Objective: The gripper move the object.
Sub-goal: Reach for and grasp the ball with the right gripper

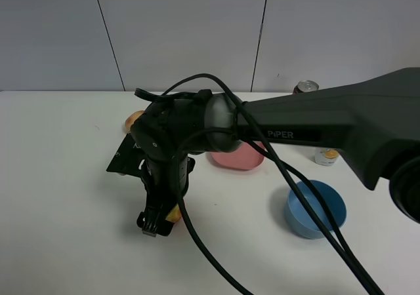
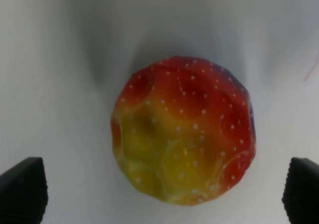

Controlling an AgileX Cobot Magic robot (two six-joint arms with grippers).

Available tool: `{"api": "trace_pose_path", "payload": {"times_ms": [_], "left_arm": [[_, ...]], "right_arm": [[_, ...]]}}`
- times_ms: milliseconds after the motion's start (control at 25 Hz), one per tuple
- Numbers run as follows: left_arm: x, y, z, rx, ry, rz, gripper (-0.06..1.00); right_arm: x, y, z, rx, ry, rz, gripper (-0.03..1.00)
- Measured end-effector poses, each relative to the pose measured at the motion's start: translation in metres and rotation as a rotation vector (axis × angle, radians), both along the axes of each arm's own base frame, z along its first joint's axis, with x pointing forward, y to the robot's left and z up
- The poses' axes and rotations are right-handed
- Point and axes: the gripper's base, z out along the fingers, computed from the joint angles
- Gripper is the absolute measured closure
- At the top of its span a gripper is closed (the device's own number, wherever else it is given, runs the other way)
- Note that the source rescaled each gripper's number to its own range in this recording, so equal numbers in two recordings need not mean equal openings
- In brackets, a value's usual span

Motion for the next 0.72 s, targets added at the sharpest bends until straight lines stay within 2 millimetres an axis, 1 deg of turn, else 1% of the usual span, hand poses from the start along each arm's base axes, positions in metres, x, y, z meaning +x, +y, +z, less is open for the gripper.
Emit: {"api": "trace_pose_path", "payload": {"times_ms": [280,480,720], "left_arm": [[0.0,0.0,0.0,0.0,0.0,0.0,-0.06],[0.0,0.0,0.0,0.0,0.0,0.0,-0.06],[0.0,0.0,0.0,0.0,0.0,0.0,-0.06]], "right_arm": [[0.001,0.001,-0.018,-0.034,0.021,0.0,0.02],[0.001,0.002,-0.019,-0.035,0.021,0.0,0.02],[0.002,0.001,-0.019,-0.039,0.011,0.007,0.05]]}}
